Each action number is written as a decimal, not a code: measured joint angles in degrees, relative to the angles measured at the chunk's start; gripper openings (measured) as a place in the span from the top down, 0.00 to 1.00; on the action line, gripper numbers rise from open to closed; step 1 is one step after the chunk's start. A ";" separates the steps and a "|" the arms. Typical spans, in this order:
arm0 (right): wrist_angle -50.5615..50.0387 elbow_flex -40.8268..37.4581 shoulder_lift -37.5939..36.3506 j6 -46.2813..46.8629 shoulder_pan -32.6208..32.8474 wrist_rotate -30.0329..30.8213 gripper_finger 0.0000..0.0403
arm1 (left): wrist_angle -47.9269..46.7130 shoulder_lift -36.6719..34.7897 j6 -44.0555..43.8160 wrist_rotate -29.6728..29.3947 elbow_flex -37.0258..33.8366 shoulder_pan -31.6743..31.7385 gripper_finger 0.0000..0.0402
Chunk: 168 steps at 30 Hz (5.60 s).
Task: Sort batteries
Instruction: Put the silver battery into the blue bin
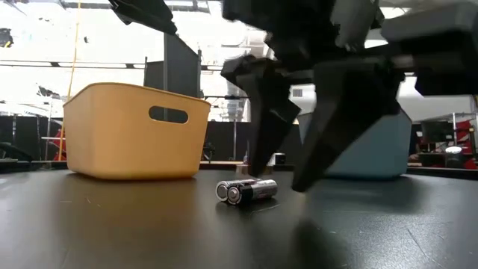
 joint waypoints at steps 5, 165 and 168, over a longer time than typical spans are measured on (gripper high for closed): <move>1.79 0.09 -0.15 -0.42 -0.18 0.02 0.46 | -0.02 0.00 0.09 0.00 0.00 0.00 0.59; 2.58 -2.99 3.13 1.77 -0.61 -6.01 0.89 | -0.12 -0.02 0.28 -0.02 -0.02 -0.02 0.59; 2.64 -2.99 3.13 1.75 -0.61 -6.01 0.94 | -0.12 -0.02 0.28 -0.02 -0.02 -0.02 0.59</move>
